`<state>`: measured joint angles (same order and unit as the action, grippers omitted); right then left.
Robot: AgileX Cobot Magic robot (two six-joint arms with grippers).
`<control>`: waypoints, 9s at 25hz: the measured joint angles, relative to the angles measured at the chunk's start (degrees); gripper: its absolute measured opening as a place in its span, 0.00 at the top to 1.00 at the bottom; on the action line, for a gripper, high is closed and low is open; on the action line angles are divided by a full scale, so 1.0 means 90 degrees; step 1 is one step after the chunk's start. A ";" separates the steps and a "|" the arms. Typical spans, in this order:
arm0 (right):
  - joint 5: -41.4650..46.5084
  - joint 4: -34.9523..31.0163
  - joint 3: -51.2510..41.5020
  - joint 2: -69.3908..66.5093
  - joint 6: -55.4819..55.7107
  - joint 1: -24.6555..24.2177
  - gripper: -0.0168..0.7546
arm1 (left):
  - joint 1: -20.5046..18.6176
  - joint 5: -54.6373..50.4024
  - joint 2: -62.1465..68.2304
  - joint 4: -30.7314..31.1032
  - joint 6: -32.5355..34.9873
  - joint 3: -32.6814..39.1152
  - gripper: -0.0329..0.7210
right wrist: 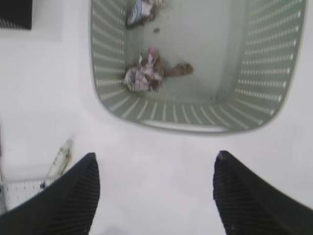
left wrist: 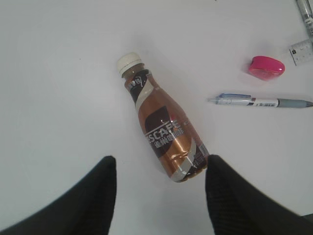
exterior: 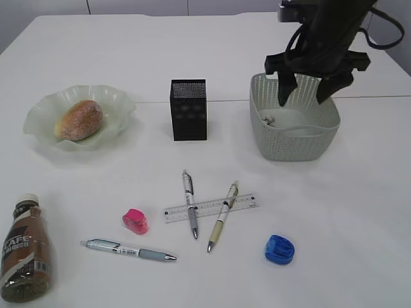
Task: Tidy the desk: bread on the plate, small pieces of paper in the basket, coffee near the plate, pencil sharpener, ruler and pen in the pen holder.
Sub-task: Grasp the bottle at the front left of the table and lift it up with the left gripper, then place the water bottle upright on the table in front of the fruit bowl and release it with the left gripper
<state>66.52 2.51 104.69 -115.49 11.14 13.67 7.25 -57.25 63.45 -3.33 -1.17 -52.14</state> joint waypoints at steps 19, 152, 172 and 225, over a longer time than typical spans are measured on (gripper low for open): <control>0.0349 -0.0468 -0.3523 0.2947 -0.0851 0.0278 0.31 | 0.0000 0.0000 0.0000 0.0000 0.0000 0.0000 0.40; -0.0403 -0.0625 -0.5786 0.5084 -0.1310 0.0278 0.32 | 0.0338 1.3210 0.3078 0.1830 -0.0725 0.3020 0.47; -0.0836 -0.0586 -0.5786 0.5084 -0.1310 0.0278 0.32 | 0.0338 1.3347 0.5840 0.1838 -0.0748 0.2093 0.47; -0.1083 -0.0379 -0.5786 0.5084 -0.1310 0.0278 0.31 | 0.0142 1.3219 0.2902 0.2155 -0.0358 0.2014 0.23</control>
<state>56.77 -0.90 52.63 -69.73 -0.65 16.17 8.52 61.73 89.57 16.06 -4.39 -34.02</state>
